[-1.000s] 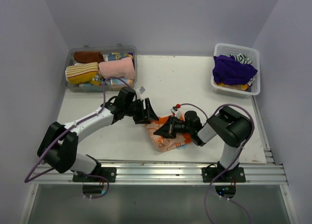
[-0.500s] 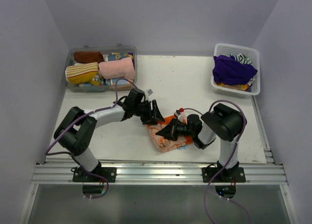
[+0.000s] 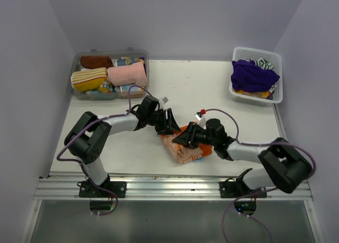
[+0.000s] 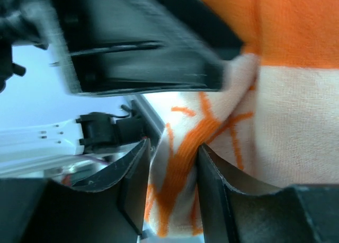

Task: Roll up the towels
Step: Roll the towel

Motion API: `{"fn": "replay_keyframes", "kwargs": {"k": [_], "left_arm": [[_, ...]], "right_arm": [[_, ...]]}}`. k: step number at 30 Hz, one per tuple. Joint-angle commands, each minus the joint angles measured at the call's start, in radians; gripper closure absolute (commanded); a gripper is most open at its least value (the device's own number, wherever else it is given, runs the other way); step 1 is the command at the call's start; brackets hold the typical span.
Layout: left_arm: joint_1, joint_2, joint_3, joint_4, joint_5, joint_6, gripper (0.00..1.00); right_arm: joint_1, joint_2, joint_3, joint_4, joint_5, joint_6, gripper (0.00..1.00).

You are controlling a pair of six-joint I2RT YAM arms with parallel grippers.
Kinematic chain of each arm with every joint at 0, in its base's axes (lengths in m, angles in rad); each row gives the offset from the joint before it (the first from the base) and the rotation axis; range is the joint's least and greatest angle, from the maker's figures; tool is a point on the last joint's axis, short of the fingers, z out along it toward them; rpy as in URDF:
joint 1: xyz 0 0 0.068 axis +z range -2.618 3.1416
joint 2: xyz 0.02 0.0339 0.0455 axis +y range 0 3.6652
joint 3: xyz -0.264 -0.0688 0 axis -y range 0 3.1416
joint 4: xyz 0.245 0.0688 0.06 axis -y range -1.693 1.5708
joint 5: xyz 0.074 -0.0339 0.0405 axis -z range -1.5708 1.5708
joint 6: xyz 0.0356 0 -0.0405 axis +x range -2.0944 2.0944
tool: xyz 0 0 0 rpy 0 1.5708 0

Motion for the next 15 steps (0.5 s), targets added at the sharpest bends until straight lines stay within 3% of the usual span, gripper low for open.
{"fn": "replay_keyframes", "kwargs": {"k": [1, 4, 6, 11, 15], "left_arm": [[-0.007, 0.065, -0.015, -0.061, -0.066, 0.045, 0.41], [-0.005, 0.080, -0.019, -0.044, -0.052, 0.040, 0.41], [-0.007, 0.085, -0.022, -0.041, -0.049, 0.040, 0.41], [-0.005, 0.089, -0.019, -0.047, -0.041, 0.051, 0.41], [-0.005, 0.082, -0.031, -0.044, -0.049, 0.051, 0.41]], "right_arm": [[0.044, -0.233, 0.157, -0.649, 0.218, -0.344, 0.57], [0.050, -0.329, 0.281, -0.933, 0.304, -0.454, 0.54], [0.080, -0.358, 0.322, -1.011, 0.352, -0.493, 0.53], [0.193, -0.354, 0.405, -1.115, 0.498, -0.551, 0.48], [0.271, -0.299, 0.439, -1.120, 0.529, -0.561, 0.50]]}}
